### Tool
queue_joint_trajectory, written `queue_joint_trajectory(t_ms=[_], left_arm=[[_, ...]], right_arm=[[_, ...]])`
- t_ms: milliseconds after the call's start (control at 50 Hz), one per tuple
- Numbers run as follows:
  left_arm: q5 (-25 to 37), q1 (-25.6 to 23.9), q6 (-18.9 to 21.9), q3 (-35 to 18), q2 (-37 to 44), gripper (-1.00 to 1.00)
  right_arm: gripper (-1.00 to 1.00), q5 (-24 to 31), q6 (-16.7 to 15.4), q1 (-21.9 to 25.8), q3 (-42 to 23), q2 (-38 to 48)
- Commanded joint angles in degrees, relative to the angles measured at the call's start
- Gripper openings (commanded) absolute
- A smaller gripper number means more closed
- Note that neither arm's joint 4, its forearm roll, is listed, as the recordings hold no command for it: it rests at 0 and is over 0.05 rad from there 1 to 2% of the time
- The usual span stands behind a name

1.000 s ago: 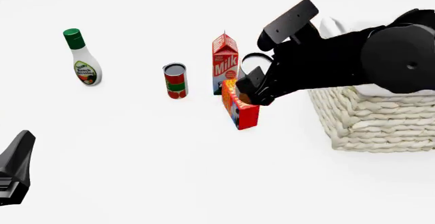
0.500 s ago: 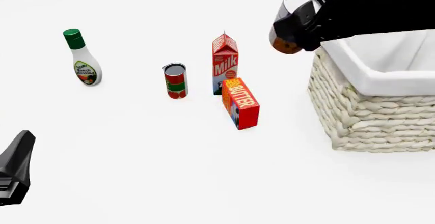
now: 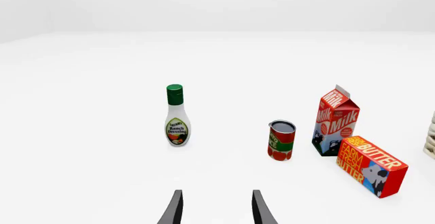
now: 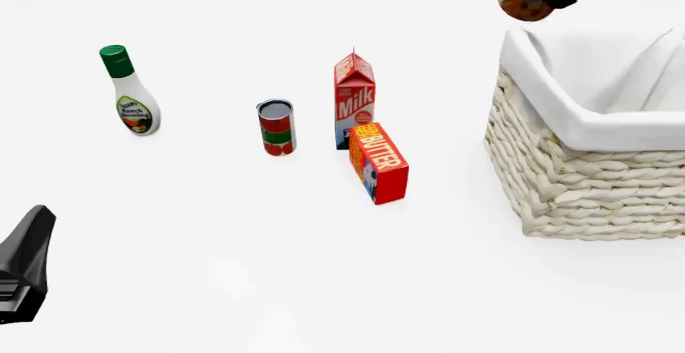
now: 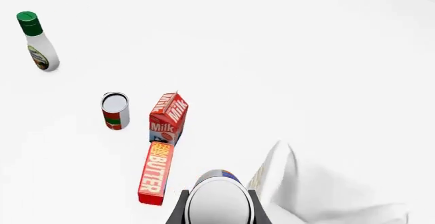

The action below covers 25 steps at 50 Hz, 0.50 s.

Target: Pick the alphabet soup and place it in the basket.

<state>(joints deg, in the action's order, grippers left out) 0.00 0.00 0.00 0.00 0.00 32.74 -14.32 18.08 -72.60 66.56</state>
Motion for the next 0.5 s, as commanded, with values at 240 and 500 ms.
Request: queue_joint_trajectory(t_ms=[240,500], left_arm=[[0.0,0.0,0.0,0.0,0.0,1.00],[0.0,0.0,0.0,0.0,0.0,1.00]], right_arm=[[-1.00,-0.8,-3.1,-14.1,-3.2,6.0],[-1.00,-3.6,-4.1,-19.9,-1.0,8.6]])
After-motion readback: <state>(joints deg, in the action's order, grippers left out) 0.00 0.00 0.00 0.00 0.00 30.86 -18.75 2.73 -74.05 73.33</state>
